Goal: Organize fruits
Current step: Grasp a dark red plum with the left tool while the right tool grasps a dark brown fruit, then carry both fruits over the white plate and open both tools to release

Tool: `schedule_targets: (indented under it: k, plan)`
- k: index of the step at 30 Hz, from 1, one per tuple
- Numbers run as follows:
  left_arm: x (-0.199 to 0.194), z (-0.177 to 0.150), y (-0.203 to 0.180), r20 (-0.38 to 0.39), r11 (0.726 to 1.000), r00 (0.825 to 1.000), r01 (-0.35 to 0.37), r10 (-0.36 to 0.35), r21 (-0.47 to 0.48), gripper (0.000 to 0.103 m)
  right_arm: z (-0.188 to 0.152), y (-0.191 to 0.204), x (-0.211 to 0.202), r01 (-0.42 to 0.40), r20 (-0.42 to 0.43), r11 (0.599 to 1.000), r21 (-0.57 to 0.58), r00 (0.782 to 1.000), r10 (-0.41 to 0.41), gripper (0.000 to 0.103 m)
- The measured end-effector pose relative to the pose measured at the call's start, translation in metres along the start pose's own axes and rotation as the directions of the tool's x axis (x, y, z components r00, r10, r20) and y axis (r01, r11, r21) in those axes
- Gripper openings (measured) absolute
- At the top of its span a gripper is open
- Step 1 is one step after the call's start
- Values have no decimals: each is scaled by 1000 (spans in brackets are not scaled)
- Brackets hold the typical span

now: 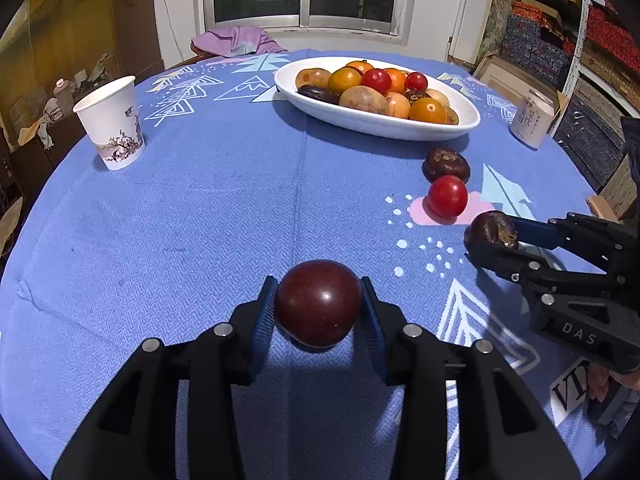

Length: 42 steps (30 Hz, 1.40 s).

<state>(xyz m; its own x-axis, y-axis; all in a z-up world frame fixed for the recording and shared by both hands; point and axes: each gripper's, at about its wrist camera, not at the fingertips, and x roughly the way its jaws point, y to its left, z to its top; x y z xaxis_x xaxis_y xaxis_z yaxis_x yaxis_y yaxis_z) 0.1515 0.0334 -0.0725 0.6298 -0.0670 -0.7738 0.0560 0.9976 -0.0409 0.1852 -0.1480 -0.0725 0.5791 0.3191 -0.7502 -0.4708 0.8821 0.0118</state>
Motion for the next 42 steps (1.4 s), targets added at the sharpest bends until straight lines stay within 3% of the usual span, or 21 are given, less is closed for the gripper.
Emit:
schedule_targets:
  k: [10, 16, 20, 24, 30, 35, 39, 42]
  plan:
    - [-2, 0, 0, 9, 1000, 1000, -4, 4, -2, 42, -13, -5, -19, -70, 32, 997, 33, 997, 69, 42]
    - [-21, -2, -9, 92, 999, 996, -5, 2, 33, 39, -24, -1, -37, -88, 64, 996, 24, 994, 86, 42]
    - [-39, 9, -8, 153, 999, 987, 37, -39, 17, 39, -20, -8, -54, -100, 119, 994, 44, 988, 95, 42]
    - [-55, 42, -3, 202, 999, 979, 33, -36, 20, 39, -1, -27, -76, -119, 183, 989, 88, 978, 101, 42]
    - [-75, 111, 2, 290, 1000, 957, 16, -18, 11, 39, 54, -62, -115, -72, 312, 990, 122, 950, 31, 42]
    - [-52, 164, 0, 303, 1000, 953, 14, -13, 0, 39, 105, -87, -115, -72, 387, 983, 170, 922, 0, 42]
    - [-7, 196, 1, 252, 999, 968, 20, -13, -25, 39, 136, -102, -74, -95, 355, 974, 205, 935, 16, 42]
    - [37, 219, 3, 194, 999, 981, 29, -20, -43, 39, 153, -111, -24, -84, 288, 972, 219, 957, 18, 42]
